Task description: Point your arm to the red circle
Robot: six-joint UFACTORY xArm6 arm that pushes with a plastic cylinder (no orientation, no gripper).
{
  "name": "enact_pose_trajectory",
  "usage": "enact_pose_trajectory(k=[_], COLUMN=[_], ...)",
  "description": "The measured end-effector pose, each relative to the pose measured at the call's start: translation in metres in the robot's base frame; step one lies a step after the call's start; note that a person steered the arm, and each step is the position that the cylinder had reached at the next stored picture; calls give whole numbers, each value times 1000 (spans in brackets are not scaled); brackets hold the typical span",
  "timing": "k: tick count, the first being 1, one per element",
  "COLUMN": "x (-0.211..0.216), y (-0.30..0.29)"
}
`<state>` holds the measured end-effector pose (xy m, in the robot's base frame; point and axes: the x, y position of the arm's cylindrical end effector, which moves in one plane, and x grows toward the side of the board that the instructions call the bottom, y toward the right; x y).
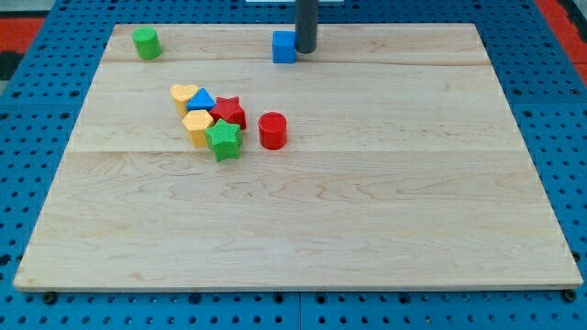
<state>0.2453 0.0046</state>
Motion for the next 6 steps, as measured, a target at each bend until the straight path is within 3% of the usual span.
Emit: enact_pose_trajectory(k=[2,4,6], x=[8,80,191], y=[-1,41,46])
